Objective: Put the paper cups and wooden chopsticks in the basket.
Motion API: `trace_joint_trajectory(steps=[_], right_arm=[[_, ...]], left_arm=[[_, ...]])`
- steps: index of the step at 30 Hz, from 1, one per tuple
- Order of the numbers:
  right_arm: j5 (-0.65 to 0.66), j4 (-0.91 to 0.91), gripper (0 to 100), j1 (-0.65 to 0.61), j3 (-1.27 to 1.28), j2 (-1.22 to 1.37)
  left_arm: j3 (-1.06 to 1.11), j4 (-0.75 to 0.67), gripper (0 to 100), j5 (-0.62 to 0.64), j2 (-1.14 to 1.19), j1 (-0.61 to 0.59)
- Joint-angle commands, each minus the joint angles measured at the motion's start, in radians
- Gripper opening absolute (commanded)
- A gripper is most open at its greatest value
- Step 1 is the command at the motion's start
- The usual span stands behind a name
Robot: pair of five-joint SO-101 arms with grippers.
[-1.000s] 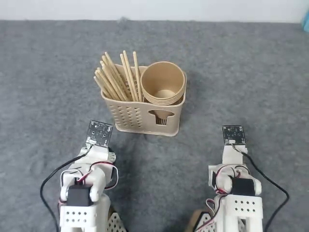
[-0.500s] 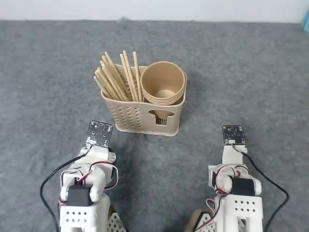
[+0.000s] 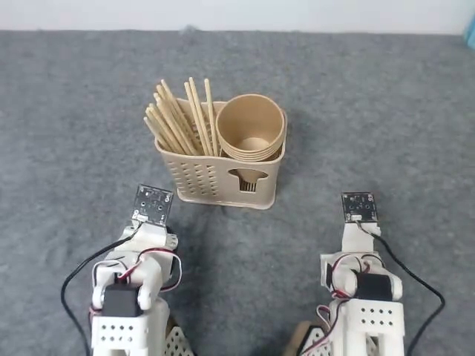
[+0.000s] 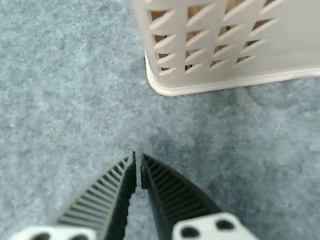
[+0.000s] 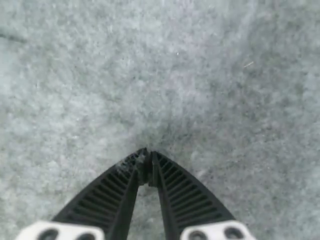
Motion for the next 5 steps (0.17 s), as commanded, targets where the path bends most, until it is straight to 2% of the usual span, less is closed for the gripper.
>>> trace_joint_trajectory(steps=[1, 5], right_arm=[[0.014, -0.001, 0.8, 0.010, -0.009, -0.008], [0.014, -0.001, 0.8, 0.010, -0.009, -0.008]], left_arm=[[-0.005, 0.005, 1, 0.003, -0.005, 0.006], [-0.005, 0.005, 1, 0.003, -0.005, 0.006]])
